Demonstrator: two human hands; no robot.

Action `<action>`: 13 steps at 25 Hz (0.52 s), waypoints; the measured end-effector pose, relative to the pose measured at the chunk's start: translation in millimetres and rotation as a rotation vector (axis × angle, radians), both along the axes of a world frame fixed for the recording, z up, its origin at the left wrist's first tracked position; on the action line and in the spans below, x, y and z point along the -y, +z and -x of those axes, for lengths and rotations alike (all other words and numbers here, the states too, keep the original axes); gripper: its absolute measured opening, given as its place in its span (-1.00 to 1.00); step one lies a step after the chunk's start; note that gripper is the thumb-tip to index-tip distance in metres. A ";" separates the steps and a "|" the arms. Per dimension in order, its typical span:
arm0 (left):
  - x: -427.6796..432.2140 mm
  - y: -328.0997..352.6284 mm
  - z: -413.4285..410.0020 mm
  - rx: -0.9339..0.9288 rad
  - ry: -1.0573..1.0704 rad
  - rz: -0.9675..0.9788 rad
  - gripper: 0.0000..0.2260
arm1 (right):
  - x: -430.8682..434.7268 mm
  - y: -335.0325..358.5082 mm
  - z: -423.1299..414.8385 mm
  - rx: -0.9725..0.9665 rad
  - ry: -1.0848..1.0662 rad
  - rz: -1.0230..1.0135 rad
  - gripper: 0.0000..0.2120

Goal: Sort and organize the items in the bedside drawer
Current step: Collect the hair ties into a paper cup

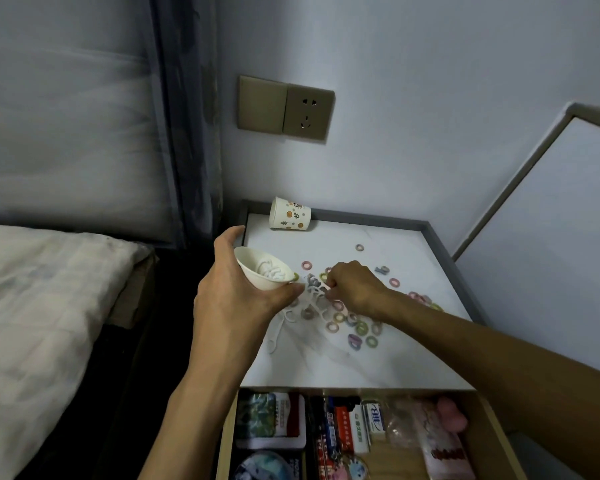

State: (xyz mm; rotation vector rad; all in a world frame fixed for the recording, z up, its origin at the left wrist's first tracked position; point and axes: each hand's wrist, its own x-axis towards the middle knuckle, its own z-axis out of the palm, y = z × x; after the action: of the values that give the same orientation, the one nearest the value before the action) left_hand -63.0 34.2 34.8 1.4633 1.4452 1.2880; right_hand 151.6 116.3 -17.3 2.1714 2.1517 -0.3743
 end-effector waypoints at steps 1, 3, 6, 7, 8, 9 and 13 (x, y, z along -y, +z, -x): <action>0.1 0.5 -2.3 -0.004 -0.008 -0.004 -0.14 | 1.3 4.1 -5.2 0.027 0.024 -0.014 -0.66; 0.3 1.6 -7.5 -0.026 -0.028 -0.008 -0.12 | 4.0 15.2 -17.2 0.053 0.070 -0.006 -0.82; -0.4 2.1 -17.9 -0.032 -0.046 0.000 -0.11 | 6.6 26.1 -41.3 -0.017 0.043 0.033 -0.78; -0.6 1.8 -21.7 -0.030 -0.049 0.001 -0.11 | 7.6 29.0 -49.0 -0.039 0.017 0.036 -0.73; -1.0 0.9 -25.5 -0.028 -0.057 0.002 -0.12 | 8.8 30.8 -55.9 -0.067 -0.005 0.029 -0.72; -1.3 0.4 -28.6 -0.028 -0.066 0.005 -0.14 | 11.2 33.4 -60.2 -0.102 -0.028 0.028 -0.72; -3.9 -1.9 -34.6 -0.039 -0.085 0.027 -0.14 | 13.8 32.5 -69.8 -0.127 -0.029 -0.032 -0.72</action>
State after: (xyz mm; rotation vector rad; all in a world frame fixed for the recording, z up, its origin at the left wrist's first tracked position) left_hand -28.4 38.1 32.9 1.5231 1.4046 1.1894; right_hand 221.3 102.5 15.1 2.2565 2.2060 -0.4963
